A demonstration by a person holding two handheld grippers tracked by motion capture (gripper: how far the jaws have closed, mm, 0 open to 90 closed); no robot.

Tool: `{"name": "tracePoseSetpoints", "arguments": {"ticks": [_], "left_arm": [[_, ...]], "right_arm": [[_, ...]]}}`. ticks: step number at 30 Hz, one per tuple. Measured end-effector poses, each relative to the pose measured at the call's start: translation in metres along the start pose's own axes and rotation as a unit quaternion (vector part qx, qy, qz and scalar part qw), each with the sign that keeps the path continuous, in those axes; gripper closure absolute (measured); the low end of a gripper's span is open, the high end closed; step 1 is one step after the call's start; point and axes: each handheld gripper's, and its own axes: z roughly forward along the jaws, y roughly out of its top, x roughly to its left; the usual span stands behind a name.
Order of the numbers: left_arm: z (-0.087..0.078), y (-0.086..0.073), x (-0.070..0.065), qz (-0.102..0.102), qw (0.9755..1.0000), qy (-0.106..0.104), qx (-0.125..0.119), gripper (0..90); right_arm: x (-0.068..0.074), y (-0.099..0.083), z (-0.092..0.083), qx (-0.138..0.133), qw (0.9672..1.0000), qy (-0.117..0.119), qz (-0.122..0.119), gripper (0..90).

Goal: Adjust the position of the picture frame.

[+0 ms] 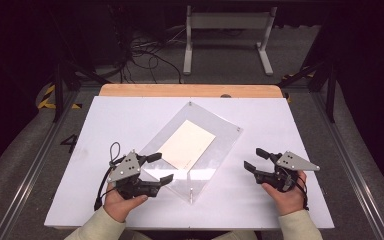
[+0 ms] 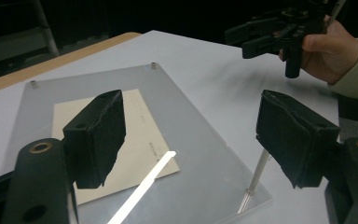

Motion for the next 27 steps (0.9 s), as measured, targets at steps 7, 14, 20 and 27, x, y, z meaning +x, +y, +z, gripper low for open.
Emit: {"name": "tracePoseSetpoints", "arguments": {"ticks": [7, 14, 20, 27], "left_arm": [[0.016, 0.004, -0.012, 0.008, 0.9994, -0.032, 0.008, 24.0], [0.036, -0.001, -0.021, 0.008, 0.9976, -0.062, 0.03, 23.1], [0.052, -0.013, -0.022, 0.009, 0.9941, -0.086, 0.066, 24.1], [0.068, -0.024, -0.028, 0.021, 0.9893, -0.097, 0.107, 28.8]], "right_arm": [[0.0, -0.002, -0.005, -0.001, 1.0, -0.005, 0.002, 32.9], [-0.001, -0.003, -0.009, 0.0, 0.9999, -0.009, 0.005, 33.2], [-0.001, -0.004, -0.011, -0.001, 0.9999, -0.01, 0.009, 33.5], [-0.001, -0.005, -0.012, 0.001, 0.9999, -0.01, 0.01, 34.2]]}}
